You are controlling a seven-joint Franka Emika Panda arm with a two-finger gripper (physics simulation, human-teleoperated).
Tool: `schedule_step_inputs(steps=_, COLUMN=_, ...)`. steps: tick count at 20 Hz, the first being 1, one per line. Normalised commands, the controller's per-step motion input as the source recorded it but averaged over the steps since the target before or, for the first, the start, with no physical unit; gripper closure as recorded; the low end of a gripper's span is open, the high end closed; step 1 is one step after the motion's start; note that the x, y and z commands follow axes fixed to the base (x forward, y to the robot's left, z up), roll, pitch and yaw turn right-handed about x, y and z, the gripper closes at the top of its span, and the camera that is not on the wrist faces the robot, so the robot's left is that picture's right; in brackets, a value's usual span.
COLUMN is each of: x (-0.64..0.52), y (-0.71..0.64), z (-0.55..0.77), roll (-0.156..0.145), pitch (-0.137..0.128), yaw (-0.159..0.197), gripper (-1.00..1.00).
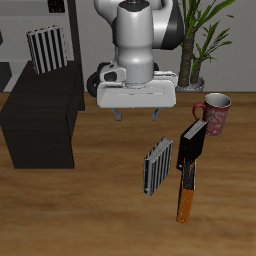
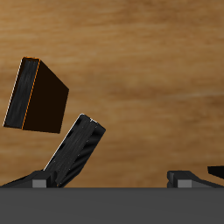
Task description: Place the right striped book upright on top of the shelf and place the left striped book upright on top of the shelf
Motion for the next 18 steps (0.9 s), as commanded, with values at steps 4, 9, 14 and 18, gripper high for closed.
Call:
schedule_step_inputs(steps=4, x=0.06, y=0.09, z=-0.15, roll=-0.017, pitch=-0.016, yaw=-0.031, gripper=-1.0)
schedule_step_inputs(steps=9, x=0.12, y=0.17, z=-0.26, roll=-0.007, pitch=0.003, yaw=-0.052, gripper=-1.0)
schedule_step_inputs(steps=14, x=0.05, y=0.14, z=-0.22, roll=0.012, pitch=0.018, yaw=-0.033, gripper=-1.0)
schedule_step_inputs(steps=18, x=0.01, y=0.24, z=-0.3, roll=0.024, pitch=-0.001, yaw=-0.016, gripper=-1.0)
